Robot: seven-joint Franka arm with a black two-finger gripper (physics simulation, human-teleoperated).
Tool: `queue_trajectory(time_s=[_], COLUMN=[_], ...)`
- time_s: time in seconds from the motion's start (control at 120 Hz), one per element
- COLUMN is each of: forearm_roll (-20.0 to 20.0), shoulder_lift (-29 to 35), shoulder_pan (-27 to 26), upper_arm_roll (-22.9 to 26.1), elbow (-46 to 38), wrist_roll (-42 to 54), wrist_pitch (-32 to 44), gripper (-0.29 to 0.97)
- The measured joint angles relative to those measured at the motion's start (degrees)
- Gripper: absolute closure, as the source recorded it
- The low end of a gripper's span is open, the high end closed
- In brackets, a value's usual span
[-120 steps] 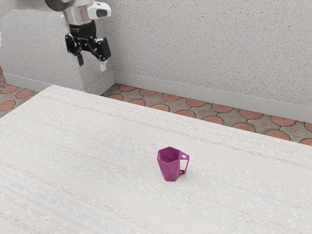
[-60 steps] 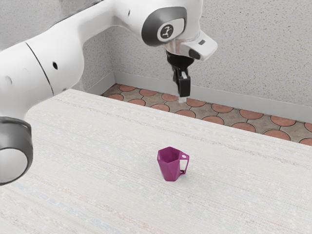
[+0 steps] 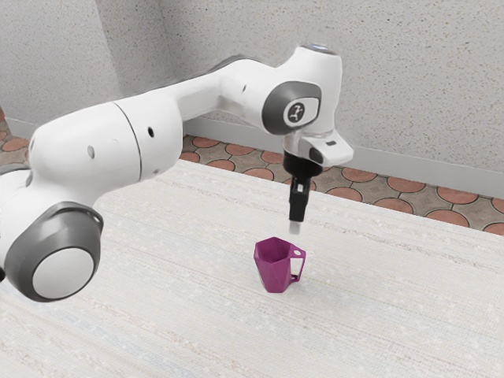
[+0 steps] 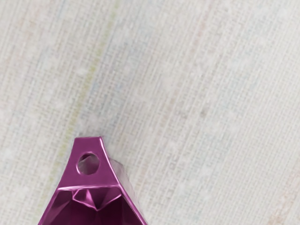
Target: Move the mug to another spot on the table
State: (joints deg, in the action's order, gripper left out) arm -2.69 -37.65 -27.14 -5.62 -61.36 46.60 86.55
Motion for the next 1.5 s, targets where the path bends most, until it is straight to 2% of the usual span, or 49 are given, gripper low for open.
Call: queue_trajectory(time_s=[0.192,0.4,0.742,1.5], forearm_roll=[-3.2,-6.0,-6.5,-5.9], shoulder_lift=[-0.1,-1.2,-4.1,-9.7], shoulder_pan=[0.3,0.6,1.0,1.5], upper_arm_roll=[-0.1,-0.5,-1.6,-2.6], elbow=[-5.9,-7.3,-8.0,-3.3], wrist_roll=[2.9,3.1,-1.4,-4.2], wrist_pitch=[4.7,9.9,13.2,14.1], gripper=[0.00,0.00,0.00,0.00])
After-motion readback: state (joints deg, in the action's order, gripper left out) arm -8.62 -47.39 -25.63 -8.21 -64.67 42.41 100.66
